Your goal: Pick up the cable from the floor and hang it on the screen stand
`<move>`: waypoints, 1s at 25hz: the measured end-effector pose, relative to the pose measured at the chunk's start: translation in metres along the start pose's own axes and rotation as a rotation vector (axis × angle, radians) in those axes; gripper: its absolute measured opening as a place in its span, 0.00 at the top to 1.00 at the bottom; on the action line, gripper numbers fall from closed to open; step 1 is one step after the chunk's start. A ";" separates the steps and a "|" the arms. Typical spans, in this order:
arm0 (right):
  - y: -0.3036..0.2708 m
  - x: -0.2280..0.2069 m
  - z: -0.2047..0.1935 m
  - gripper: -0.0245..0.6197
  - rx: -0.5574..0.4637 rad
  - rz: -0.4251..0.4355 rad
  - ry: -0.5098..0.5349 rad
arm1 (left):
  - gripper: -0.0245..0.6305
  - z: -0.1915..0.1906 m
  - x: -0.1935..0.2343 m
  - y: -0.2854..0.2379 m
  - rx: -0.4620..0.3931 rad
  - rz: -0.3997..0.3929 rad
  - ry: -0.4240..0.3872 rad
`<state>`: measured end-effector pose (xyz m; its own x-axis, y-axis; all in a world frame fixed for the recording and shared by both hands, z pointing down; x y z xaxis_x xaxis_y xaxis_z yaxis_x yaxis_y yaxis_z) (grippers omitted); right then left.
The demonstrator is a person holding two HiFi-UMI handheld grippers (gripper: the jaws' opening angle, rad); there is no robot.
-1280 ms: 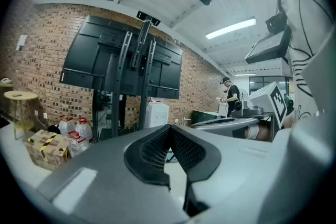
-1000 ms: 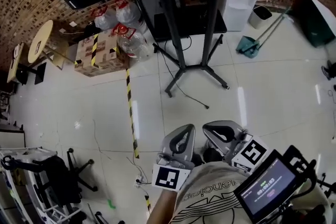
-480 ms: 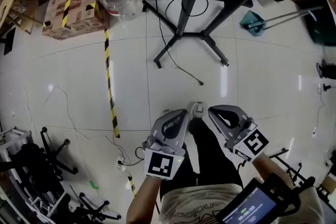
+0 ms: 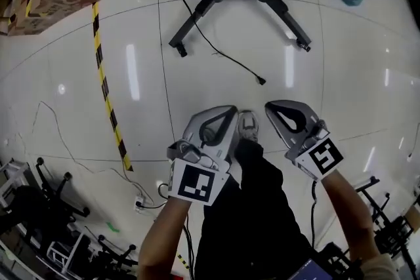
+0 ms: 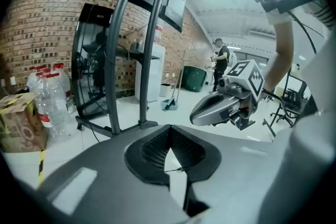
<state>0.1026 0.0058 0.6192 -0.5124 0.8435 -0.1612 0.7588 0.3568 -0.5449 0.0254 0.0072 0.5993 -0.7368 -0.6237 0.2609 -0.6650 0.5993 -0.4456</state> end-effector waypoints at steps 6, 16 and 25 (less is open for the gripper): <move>-0.055 -0.072 -0.149 0.94 0.088 -0.108 -0.019 | 0.93 -0.125 0.034 -0.097 0.086 -0.034 -0.026; -0.130 -0.119 -0.334 0.59 0.409 -0.137 -0.047 | 0.93 -0.249 0.049 -0.179 0.182 -0.093 0.032; -0.149 -0.130 -0.412 0.66 0.687 -0.133 0.000 | 0.93 -0.279 0.061 -0.192 0.232 -0.101 0.047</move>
<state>0.2221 0.0084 1.0604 -0.5835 0.8101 -0.0566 0.2633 0.1228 -0.9569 0.0745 -0.0057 0.9394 -0.6766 -0.6471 0.3513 -0.6938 0.4006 -0.5984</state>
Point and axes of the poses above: the fingertips, and each gripper's own axes: y backward along the fingers, x to its left, z out of its top, the point moved 1 cm from there along y, backward along the fingers, and after that the axes turned 7 degrees about y, right-handed, at the moved point
